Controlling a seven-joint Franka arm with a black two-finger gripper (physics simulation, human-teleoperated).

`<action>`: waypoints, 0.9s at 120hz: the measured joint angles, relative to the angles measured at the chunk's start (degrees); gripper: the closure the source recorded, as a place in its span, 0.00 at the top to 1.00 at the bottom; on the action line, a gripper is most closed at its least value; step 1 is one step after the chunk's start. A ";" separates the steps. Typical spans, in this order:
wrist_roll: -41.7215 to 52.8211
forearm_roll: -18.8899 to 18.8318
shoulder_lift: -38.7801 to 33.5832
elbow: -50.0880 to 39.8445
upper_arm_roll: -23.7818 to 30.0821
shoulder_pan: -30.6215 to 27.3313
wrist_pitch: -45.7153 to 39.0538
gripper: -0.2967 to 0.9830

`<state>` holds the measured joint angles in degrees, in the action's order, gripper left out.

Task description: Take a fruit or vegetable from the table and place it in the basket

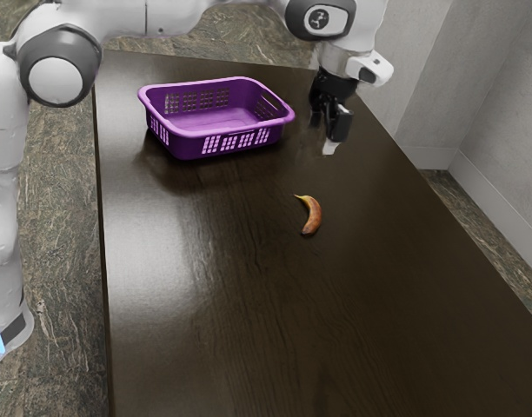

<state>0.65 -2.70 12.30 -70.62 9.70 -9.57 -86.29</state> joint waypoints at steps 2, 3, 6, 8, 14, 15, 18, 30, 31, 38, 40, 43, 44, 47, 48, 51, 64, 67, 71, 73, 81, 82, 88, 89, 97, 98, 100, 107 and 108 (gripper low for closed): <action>0.13 -0.41 1.09 1.71 0.85 -1.31 0.56 0.77; 0.19 -0.60 1.52 2.39 1.19 -1.85 0.82 0.77; 0.37 -1.13 2.48 3.89 1.93 -3.07 1.55 0.77; 0.48 -1.43 2.91 4.57 2.26 -3.59 1.99 0.77; 0.82 -2.06 3.63 5.70 2.83 -4.38 3.11 0.77; 0.88 -2.14 3.69 5.80 2.88 -4.45 3.27 0.77; 1.04 -2.34 3.84 6.04 3.01 -4.58 3.72 0.77; 1.60 -2.53 4.12 6.41 3.17 -4.80 5.03 0.77; 1.63 -2.45 4.09 6.44 3.18 -4.81 5.12 0.77; 1.88 -2.18 1.45 6.75 4.35 -4.54 6.22 0.77; 1.96 -2.23 0.44 6.85 5.09 -4.35 6.68 0.77; 2.17 -2.71 -1.12 6.96 6.98 -4.28 7.53 0.77; 2.27 -2.91 -1.54 6.99 7.62 -4.17 7.82 0.77; 2.59 -3.47 -2.47 7.06 9.42 -3.77 8.62 0.77; 2.70 -3.64 -2.70 7.07 9.95 -3.64 8.87 0.77; 3.11 -4.08 -3.10 7.04 11.34 -3.28 9.55 0.77; 6.01 -4.10 -2.10 6.45 13.45 -3.14 11.17 0.77; 6.90 -3.85 -1.30 6.38 13.55 -3.20 11.22 0.77; 8.28 -3.55 -0.24 6.32 13.54 -3.38 11.12 0.77; 9.02 -3.45 0.24 6.31 13.51 -3.47 11.04 0.77; 12.59 -3.24 1.30 6.23 12.99 -3.91 10.75 0.77; 13.11 -3.20 1.32 6.24 12.81 -3.93 10.72 0.77; 16.36 -2.50 1.23 6.23 12.08 -4.17 10.56 0.77; 16.92 -2.34 1.17 6.22 12.00 -4.20 10.54 0.77; 21.22 -1.02 -0.38 3.49 11.72 -4.36 9.63 0.77; 21.75 -0.78 -1.03 2.23 11.68 -4.42 9.28 0.77; 22.79 -0.20 -2.39 -0.42 11.33 -4.33 8.49 0.77; 26.39 1.91 -8.06 -11.28 9.46 -4.22 5.03 0.77; 26.89 2.16 -8.90 -12.94 9.24 -4.23 4.47 0.77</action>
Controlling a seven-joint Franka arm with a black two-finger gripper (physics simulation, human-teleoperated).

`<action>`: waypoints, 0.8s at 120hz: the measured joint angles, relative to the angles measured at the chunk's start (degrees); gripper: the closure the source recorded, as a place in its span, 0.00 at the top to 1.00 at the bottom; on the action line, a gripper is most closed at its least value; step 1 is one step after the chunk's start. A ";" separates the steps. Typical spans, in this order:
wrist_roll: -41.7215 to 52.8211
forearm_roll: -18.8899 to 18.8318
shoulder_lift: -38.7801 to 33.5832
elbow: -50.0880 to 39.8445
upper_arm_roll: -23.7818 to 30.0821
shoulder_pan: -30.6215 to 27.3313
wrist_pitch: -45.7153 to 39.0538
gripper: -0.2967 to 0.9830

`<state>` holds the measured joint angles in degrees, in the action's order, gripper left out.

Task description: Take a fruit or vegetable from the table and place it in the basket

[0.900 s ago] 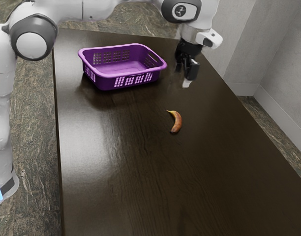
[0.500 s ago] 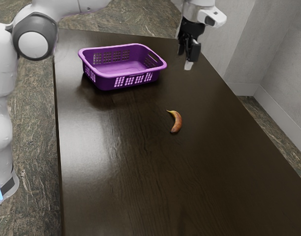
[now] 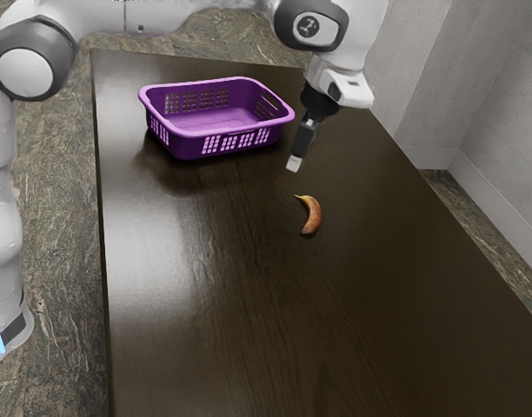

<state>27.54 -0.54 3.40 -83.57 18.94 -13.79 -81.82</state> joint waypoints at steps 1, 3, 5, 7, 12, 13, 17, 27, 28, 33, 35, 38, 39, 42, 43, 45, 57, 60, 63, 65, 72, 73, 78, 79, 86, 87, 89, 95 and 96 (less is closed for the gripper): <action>0.50 0.23 -0.72 -1.43 -0.19 0.01 -0.53 0.77; 1.49 0.66 -1.94 -4.11 -0.53 0.05 -1.56 0.77; 2.47 1.03 -2.85 -6.37 -0.77 0.11 -2.53 0.77; 3.44 1.36 -3.57 -8.58 -0.95 0.17 -3.53 0.77; 5.78 1.95 -4.80 -12.50 -1.22 0.32 -5.72 0.77; 6.23 2.05 -4.97 -13.17 -1.27 0.36 -6.14 0.77; 7.99 2.42 -5.61 -15.48 -1.51 0.60 -7.76 0.77; 12.10 4.38 -6.26 -18.12 -2.11 1.00 -11.63 0.77; 12.49 4.60 -6.30 -18.30 -2.19 1.03 -12.00 0.77; 14.36 5.59 -6.84 -19.62 -2.80 1.16 -13.75 0.77; 15.10 5.97 -7.08 -20.13 -3.10 1.17 -14.37 0.77; 16.22 6.47 -7.49 -20.83 -3.62 1.18 -15.18 0.77; 16.58 6.62 -7.61 -21.04 -3.86 1.21 -15.42 0.77; 17.69 7.02 -8.06 -21.60 -4.74 1.31 -16.10 0.77; 18.04 7.13 -8.19 -21.76 -4.99 1.24 -16.31 0.77; 18.75 7.34 -8.40 -22.04 -5.43 1.02 -16.70 0.77; 23.02 7.98 -8.73 -22.46 -7.04 -0.61 -18.63 0.77; 24.25 7.98 -8.66 -22.46 -7.15 -0.74 -19.02 0.77; 25.55 7.80 -8.57 -22.46 -7.19 -0.72 -19.51 0.77; 26.43 7.68 -8.50 -22.46 -7.19 -0.66 -19.83 0.77; 29.49 7.34 -7.52 -22.45 -6.54 -0.48 -20.90 0.77; 29.91 7.30 -7.33 -22.45 -6.41 -0.42 -21.04 0.77; 31.98 7.16 -6.18 -22.44 -5.65 -0.17 -21.69 0.77; 32.37 7.14 -5.93 -22.43 -5.46 -0.14 -21.81 0.77; 34.97 7.09 -4.25 -22.33 -4.54 0.46 -22.62 0.77; 35.32 7.08 -4.02 -22.32 -4.47 0.59 -22.73 0.77; 36.01 7.07 -3.55 -22.31 -4.36 0.90 -22.93 0.77; 37.97 7.02 -2.31 -22.24 -4.26 2.00 -23.46 0.77; 38.28 7.01 -2.11 -22.23 -4.26 2.19 -23.54 0.77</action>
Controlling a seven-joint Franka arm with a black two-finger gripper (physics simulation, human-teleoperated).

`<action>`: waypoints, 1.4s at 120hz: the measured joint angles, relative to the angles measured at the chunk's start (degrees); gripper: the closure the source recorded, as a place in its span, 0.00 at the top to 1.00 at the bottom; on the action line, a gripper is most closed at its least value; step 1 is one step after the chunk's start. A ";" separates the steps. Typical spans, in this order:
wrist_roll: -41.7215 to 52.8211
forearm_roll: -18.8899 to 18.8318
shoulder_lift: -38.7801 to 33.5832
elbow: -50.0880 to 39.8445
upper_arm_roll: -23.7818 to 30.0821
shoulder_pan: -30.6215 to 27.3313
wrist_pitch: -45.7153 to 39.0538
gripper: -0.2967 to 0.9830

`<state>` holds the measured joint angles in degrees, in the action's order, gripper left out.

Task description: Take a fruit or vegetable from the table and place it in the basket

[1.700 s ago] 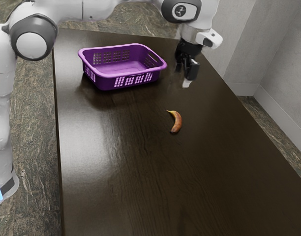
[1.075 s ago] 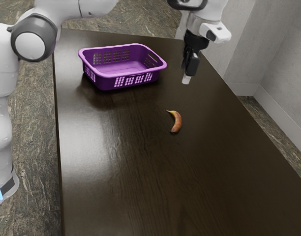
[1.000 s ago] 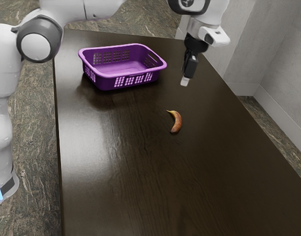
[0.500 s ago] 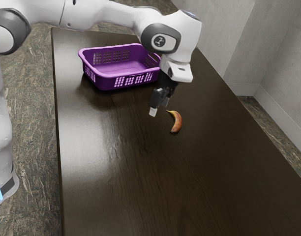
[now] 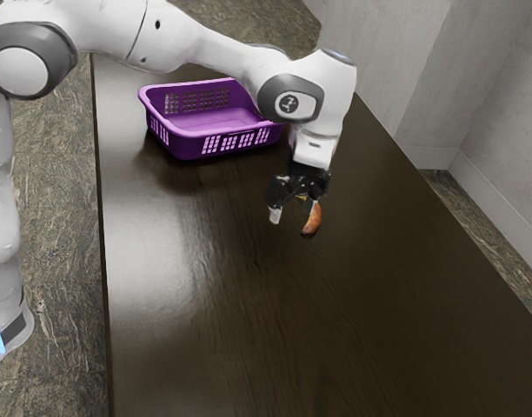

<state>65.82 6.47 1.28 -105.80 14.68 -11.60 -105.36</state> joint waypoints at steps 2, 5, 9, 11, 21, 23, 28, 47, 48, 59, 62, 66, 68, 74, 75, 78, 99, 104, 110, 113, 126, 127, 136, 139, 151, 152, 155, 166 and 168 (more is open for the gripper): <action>0.61 -0.02 0.37 0.01 0.00 0.36 -0.17 0.77; 1.49 -0.04 0.86 0.02 0.00 0.84 -0.44 0.77; 2.63 -0.11 1.38 0.03 -0.02 1.28 -0.76 0.77; 3.18 -0.19 1.54 0.03 -0.06 1.40 -0.90 0.77; 5.82 -0.58 1.90 0.04 -1.96 1.84 -1.81 0.77; 6.31 -0.80 1.94 0.04 -2.81 1.99 -2.00 0.77; 7.49 -1.42 2.16 0.05 -4.79 1.61 -2.42 0.77; 11.40 -2.41 9.71 7.81 -6.84 -2.87 -3.85 0.77; 11.57 -2.39 10.17 8.25 -6.83 -2.80 -3.90 0.77; 13.35 -1.99 14.19 11.48 -5.58 -2.24 -4.73 0.77; 13.79 -1.81 14.92 12.00 -5.24 -2.11 -4.95 0.77; 14.33 -1.62 15.64 12.41 -4.97 -1.99 -5.20 0.77; 14.59 -1.55 15.91 12.53 -4.89 -1.97 -5.32 0.77; 15.33 -1.37 16.65 12.92 -4.75 -1.94 -5.62 0.77; 15.44 -1.35 16.75 12.96 -4.74 -1.94 -5.66 0.77; 15.79 -1.29 17.08 13.08 -4.71 -1.94 -5.78 0.77; 17.94 -1.31 18.78 13.69 -4.77 -2.01 -6.31 0.77; 18.37 -1.35 19.12 13.72 -4.86 -2.07 -6.38 0.77; 18.84 -1.39 19.61 13.77 -4.94 -2.10 -6.45 0.77; 19.06 -1.40 19.89 13.79 -4.97 -2.11 -6.48 0.77; 19.87 -1.43 20.78 13.80 -5.01 -2.12 -6.57 0.77; 19.92 -1.42 20.84 13.80 -5.01 -2.12 -6.58 0.77; 20.33 -1.32 21.23 13.79 -5.02 -2.12 -6.63 0.73; 20.44 -1.27 21.31 13.81 -5.02 -2.12 -6.65 0.68; 20.80 -1.18 21.37 13.79 -5.02 -2.18 -6.72 0.54; 20.83 -1.18 21.37 13.80 -5.02 -2.18 -6.72 0.53; 20.91 -1.19 21.36 13.81 -5.02 -2.18 -6.74 0.49; 21.20 -1.18 21.31 13.86 -5.02 -2.20 -6.77 0.39; 21.24 -1.20 21.23 14.08 -4.99 -2.18 -6.77 0.38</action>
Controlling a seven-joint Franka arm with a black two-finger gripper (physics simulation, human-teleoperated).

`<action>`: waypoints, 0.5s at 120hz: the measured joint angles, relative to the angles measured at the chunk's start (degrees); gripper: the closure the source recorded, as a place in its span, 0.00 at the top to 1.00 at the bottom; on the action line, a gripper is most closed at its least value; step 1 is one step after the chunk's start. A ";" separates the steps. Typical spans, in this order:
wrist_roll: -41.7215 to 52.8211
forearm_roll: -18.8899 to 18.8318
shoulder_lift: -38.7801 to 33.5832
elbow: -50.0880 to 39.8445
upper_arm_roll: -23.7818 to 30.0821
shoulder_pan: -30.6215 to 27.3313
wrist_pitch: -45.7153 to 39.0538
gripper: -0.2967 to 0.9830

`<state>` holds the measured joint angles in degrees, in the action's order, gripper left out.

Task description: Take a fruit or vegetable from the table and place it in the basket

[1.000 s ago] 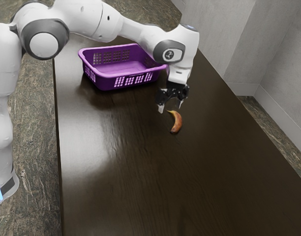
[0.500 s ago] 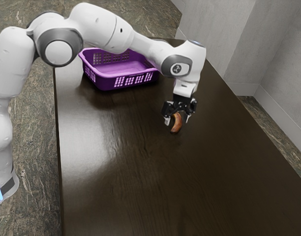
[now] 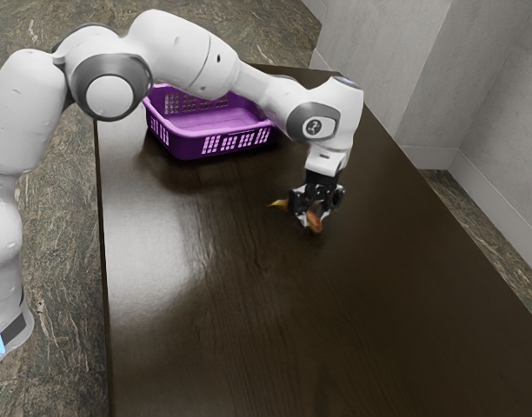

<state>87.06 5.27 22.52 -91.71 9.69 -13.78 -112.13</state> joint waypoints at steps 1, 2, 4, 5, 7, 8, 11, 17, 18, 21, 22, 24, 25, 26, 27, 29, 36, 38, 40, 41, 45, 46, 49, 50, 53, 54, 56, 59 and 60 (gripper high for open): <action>0.02 -0.01 -0.06 0.20 0.01 0.01 0.00 0.37; 0.04 -0.02 -0.12 0.44 0.03 0.01 0.01 0.37; 0.06 -0.06 -0.22 1.16 0.07 0.05 0.06 0.36; 0.07 -0.08 -0.28 1.61 0.10 0.08 0.10 0.36; 0.09 -0.12 -0.47 2.53 0.14 0.12 0.24 0.36; 0.10 -0.14 -0.56 2.96 0.15 0.14 0.32 0.36; 0.12 -0.18 -0.79 4.11 0.18 0.18 0.57 0.36; 0.16 -0.25 -1.08 5.71 0.22 0.23 1.10 0.37; 0.16 -0.26 -1.11 5.93 0.23 0.24 1.19 0.36; 0.17 -0.28 -1.20 6.47 0.24 0.27 1.50 0.37; 0.17 -0.29 -1.27 6.67 0.24 0.27 1.62 0.36; 0.17 -0.29 -1.44 7.07 0.24 0.27 1.86 0.36; 0.17 -0.29 -1.53 7.25 0.24 0.27 1.97 0.36; 0.17 -0.29 -1.62 7.47 0.23 0.29 2.12 0.36; 0.17 -0.29 -1.70 7.66 0.22 0.29 2.26 0.36; 0.15 -0.29 -1.87 8.28 0.20 0.29 2.61 0.36; 0.07 -0.33 -2.63 10.84 0.11 0.26 4.03 0.35; 0.04 -0.34 -2.86 11.51 0.09 0.25 4.47 0.34; 0.01 -0.35 -3.03 12.14 0.07 0.25 4.90 0.33; -0.01 -0.35 -3.10 12.41 0.05 0.25 5.11 0.33; -0.07 -0.35 -3.43 13.22 0.01 0.24 5.93 0.31; -0.09 -0.35 -3.57 13.36 0.01 0.23 6.12 0.31; -0.13 -0.36 -3.97 13.69 -0.03 0.23 6.65 0.29; -0.15 -0.36 -4.11 13.77 -0.04 0.23 6.81 0.29; -0.20 -0.36 -4.48 14.05 -0.11 0.24 7.33 0.28; -0.22 -0.36 -4.63 14.18 -0.18 0.26 7.52 0.28; -0.26 -0.37 -4.95 14.38 -0.38 0.27 7.88 0.28; -0.31 -0.37 -5.45 14.59 -0.76 0.24 8.38 0.28; -0.33 -0.37 -5.60 14.65 -0.89 0.22 8.55 0.28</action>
<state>86.73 4.90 16.92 -77.07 8.80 -13.55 -103.57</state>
